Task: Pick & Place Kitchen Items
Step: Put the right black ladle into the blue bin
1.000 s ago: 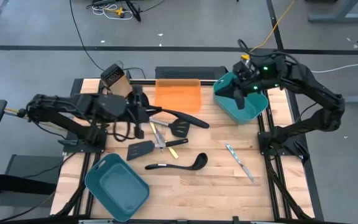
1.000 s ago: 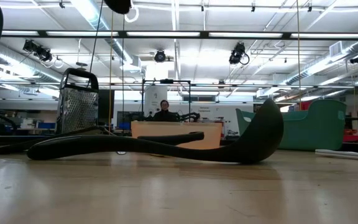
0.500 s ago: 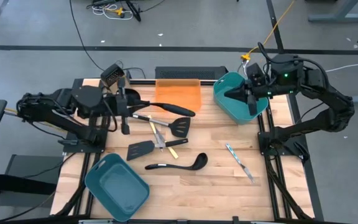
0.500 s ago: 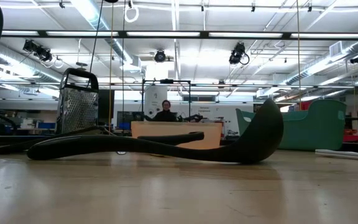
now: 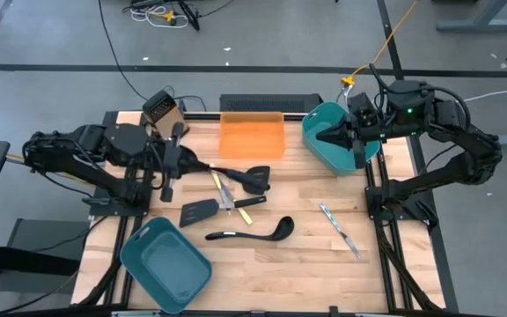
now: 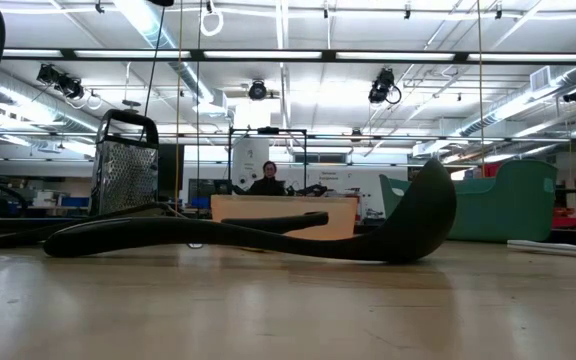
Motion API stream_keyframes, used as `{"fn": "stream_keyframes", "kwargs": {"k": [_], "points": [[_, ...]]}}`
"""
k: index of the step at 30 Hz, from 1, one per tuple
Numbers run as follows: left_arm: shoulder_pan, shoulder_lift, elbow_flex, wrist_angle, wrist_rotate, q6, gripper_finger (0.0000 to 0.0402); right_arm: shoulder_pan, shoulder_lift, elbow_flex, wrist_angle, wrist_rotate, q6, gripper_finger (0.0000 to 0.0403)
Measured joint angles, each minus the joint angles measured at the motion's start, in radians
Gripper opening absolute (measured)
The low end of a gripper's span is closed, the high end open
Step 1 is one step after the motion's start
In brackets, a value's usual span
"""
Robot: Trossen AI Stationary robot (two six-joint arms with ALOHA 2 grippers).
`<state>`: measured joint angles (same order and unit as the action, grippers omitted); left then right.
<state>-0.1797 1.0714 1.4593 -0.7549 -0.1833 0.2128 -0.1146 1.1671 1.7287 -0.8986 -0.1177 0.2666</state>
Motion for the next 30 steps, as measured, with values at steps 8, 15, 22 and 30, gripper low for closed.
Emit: {"fn": "stream_keyframes", "kwargs": {"k": [8, 15, 22, 30], "points": [[-0.063, 0.000, 0.000, -0.014, -0.003, -0.019, 0.0014, 0.001, 0.000, 0.000, 0.000, 0.009, 0.012, 0.0000], [-0.102, -0.034, -0.001, -0.072, -0.007, -0.069, 0.0014, 0.001, 0.000, 0.000, 0.001, 0.024, 0.012, 0.0000], [-0.147, -0.095, 0.002, -0.084, -0.007, -0.139, 0.0014, 0.001, 0.005, 0.000, 0.002, 0.024, 0.012, 0.0000], [-0.199, -0.133, 0.000, -0.103, -0.017, -0.176, 0.0014, 0.001, 0.009, 0.000, 0.005, 0.024, 0.012, 0.0000]]}}
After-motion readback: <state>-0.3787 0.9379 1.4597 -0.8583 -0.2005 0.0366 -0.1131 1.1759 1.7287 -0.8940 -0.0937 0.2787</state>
